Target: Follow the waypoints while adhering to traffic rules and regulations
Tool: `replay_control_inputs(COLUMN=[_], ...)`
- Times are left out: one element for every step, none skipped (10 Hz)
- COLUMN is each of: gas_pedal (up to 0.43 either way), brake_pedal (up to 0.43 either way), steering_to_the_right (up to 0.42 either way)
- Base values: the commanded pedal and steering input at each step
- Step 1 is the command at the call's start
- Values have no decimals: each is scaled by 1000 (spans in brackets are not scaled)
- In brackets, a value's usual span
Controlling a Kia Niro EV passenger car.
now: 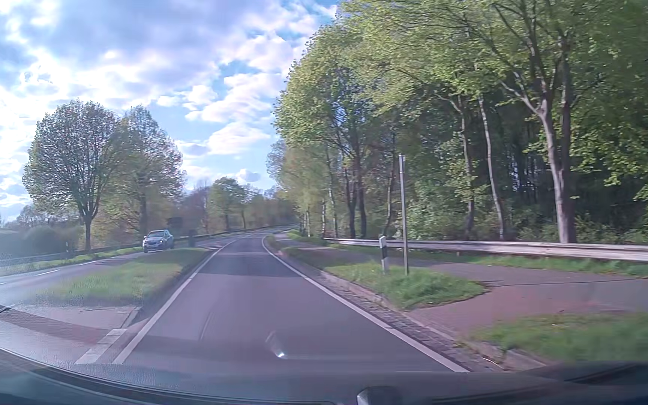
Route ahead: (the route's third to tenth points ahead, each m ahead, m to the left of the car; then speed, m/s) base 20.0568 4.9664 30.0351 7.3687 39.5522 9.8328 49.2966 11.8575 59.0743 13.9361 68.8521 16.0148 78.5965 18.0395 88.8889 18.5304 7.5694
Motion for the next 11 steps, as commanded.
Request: replay_control_inputs(gas_pedal=[240, 240, 248, 248, 260, 260, 260, 260, 260, 260, 260], brake_pedal=[0, 0, 0, 0, 0, 0, 0, 0, 0, 0, 0], steering_to_the_right=[-224, -189, -155, -128, -102, -78, -60, -49, -41, -32, -25])
